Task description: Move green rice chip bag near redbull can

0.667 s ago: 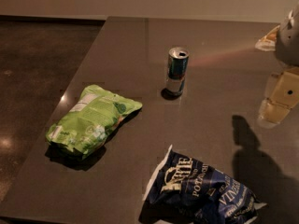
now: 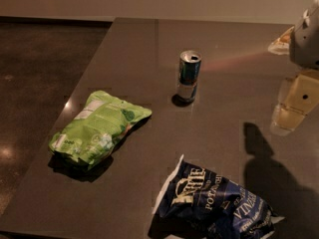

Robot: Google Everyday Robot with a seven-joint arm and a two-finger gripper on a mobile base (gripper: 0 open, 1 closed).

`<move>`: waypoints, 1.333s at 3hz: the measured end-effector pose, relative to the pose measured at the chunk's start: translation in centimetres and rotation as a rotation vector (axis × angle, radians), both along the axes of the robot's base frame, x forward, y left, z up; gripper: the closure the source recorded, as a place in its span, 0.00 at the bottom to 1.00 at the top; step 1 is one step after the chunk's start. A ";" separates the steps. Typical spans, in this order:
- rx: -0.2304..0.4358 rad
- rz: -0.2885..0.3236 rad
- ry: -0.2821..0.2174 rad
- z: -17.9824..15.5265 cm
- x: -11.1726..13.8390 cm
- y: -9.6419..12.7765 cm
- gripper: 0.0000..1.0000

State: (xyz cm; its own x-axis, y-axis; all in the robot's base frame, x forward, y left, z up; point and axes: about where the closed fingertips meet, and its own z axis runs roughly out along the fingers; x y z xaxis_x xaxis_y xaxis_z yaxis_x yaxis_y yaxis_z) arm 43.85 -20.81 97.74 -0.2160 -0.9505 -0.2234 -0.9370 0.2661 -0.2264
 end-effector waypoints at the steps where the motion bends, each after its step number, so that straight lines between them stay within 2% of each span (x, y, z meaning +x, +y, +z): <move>1: 0.044 0.002 0.019 -0.9 -0.7 3.5 0.00; 2: 0.102 -0.041 0.040 -2.9 -1.7 8.1 0.00; 3: 0.158 -0.122 0.055 -5.1 -2.2 12.0 0.00; 4: 0.218 -0.225 0.044 -6.9 -1.9 15.5 0.00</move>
Offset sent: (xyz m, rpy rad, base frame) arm -0.0262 0.1384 -0.0622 0.1819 0.0819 -0.1198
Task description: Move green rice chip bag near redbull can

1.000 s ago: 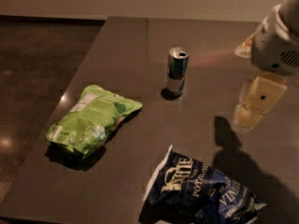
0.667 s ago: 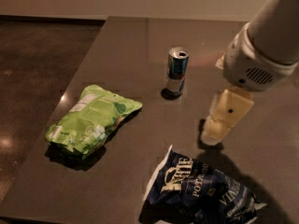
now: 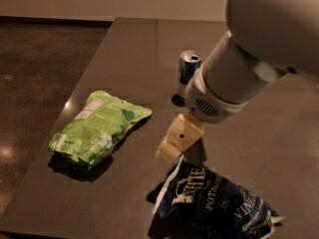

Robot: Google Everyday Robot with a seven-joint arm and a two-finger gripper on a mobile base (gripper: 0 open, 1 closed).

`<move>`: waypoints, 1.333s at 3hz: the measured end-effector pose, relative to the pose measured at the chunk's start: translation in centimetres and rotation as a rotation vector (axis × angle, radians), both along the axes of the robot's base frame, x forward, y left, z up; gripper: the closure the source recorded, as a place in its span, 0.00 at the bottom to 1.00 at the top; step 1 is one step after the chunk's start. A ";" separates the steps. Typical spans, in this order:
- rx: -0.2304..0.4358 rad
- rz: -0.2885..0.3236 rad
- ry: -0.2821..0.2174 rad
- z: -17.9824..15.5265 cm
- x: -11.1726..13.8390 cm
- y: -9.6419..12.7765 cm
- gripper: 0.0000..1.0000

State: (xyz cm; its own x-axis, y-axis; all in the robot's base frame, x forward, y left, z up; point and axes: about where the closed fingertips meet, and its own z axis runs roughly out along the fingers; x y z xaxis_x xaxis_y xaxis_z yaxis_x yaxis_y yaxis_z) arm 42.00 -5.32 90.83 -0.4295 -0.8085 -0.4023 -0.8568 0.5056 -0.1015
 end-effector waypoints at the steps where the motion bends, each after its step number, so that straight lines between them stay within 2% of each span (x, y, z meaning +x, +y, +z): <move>1: 0.045 -0.092 -0.018 -1.4 1.0 3.2 0.00; 2: 0.068 -0.144 -0.032 -2.9 1.5 5.7 0.00; 3: 0.077 -0.157 -0.009 -5.0 0.8 7.9 0.00; 4: 0.099 -0.138 0.011 -6.2 0.0 10.5 0.00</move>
Offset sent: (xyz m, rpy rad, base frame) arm 0.0218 0.0858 -0.0553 0.0940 -0.0318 -0.2112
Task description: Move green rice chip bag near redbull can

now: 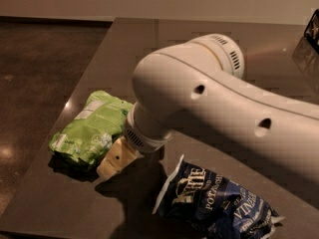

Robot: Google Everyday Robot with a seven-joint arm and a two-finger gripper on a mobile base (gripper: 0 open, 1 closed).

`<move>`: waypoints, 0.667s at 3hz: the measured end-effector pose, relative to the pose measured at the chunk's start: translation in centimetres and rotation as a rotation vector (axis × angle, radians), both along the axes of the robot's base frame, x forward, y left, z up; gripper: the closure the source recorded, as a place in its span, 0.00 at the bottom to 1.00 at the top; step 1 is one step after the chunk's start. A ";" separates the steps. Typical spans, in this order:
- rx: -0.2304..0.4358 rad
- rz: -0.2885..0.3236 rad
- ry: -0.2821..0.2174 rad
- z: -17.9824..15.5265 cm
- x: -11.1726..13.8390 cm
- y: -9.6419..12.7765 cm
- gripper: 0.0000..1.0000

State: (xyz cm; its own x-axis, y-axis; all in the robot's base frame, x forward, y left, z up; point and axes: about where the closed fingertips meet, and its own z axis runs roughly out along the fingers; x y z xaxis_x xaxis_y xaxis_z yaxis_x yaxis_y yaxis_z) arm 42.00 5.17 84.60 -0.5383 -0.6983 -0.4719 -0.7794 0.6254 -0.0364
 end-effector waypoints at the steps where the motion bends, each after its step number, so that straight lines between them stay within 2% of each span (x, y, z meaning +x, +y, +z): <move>1: 0.025 0.032 0.006 0.1 -0.5 2.5 0.00; 2: 0.042 0.063 0.000 1.2 -1.0 4.5 0.00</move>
Offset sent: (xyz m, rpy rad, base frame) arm -0.0147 0.0686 0.0241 0.0653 -0.0022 0.1011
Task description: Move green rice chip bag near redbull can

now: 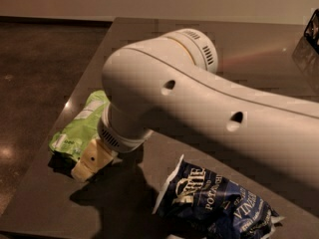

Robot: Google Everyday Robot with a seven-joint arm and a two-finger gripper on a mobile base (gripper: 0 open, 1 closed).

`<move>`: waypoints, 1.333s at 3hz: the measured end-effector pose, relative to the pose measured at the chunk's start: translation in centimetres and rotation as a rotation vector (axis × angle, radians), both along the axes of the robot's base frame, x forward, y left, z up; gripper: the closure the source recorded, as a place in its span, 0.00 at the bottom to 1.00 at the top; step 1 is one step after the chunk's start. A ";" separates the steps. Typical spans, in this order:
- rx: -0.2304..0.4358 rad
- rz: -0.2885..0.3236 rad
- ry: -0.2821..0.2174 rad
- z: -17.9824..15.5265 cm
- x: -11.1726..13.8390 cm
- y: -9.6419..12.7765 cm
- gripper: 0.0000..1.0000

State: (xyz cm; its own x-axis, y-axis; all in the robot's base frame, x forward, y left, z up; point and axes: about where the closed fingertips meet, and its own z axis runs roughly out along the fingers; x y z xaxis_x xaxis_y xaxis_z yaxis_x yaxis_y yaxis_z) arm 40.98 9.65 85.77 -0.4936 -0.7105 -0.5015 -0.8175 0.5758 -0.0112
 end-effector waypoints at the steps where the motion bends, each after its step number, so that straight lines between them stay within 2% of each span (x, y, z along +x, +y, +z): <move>1: 0.003 0.017 0.002 0.7 -0.4 1.3 0.00; 2: -0.019 0.010 -0.009 0.5 -0.5 2.7 0.00; 3: -0.043 -0.025 -0.027 -0.5 0.0 3.7 0.00; 4: -0.053 -0.059 -0.035 -1.1 0.7 4.3 0.18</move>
Offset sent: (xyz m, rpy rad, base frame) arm -0.0009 0.0384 -0.0069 -0.0542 -0.0065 -0.0264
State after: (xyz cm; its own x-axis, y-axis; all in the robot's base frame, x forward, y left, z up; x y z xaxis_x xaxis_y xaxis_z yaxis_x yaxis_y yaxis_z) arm 41.70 13.91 84.70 -0.5182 -0.7069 -0.4815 -0.7806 0.6209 -0.0715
